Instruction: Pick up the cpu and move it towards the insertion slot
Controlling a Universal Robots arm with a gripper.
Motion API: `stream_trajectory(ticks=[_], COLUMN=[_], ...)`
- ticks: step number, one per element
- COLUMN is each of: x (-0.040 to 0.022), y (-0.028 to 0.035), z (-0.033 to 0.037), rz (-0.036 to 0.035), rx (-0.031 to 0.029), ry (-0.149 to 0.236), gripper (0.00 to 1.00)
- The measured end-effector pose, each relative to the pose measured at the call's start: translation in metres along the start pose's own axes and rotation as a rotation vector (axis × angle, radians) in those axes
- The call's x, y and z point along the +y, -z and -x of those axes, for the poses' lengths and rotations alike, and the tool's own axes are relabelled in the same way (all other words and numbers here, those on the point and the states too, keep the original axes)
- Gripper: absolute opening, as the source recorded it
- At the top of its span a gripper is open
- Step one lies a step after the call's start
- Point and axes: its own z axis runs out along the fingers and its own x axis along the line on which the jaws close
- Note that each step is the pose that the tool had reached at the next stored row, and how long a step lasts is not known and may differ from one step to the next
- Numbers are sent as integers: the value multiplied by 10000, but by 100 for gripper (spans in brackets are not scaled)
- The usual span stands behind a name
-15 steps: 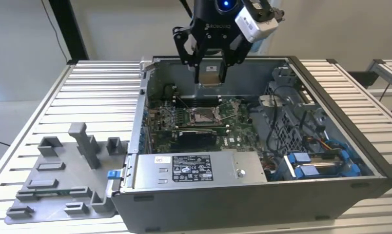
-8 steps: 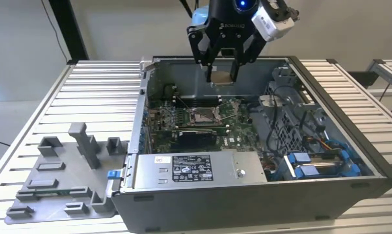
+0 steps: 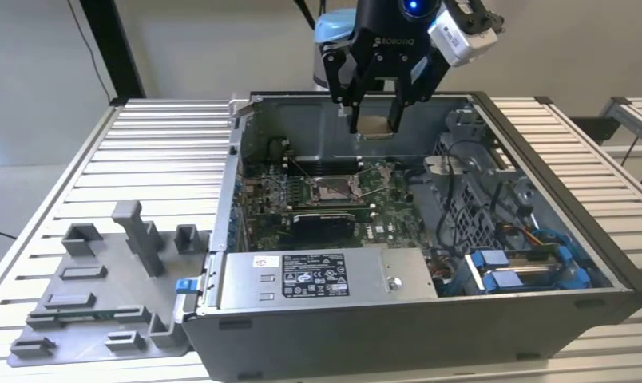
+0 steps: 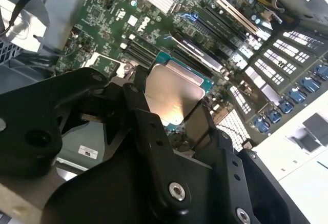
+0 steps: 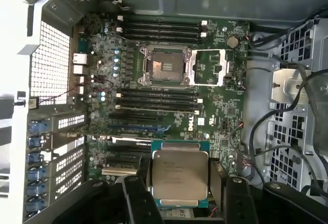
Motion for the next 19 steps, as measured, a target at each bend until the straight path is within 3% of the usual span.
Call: stream_trajectory(ticks=[11, 19], x=[15, 153], y=[-1, -7], z=[0, 6], rz=[1, 1], rx=[-1, 0], ry=[0, 0], gripper=[0, 0])
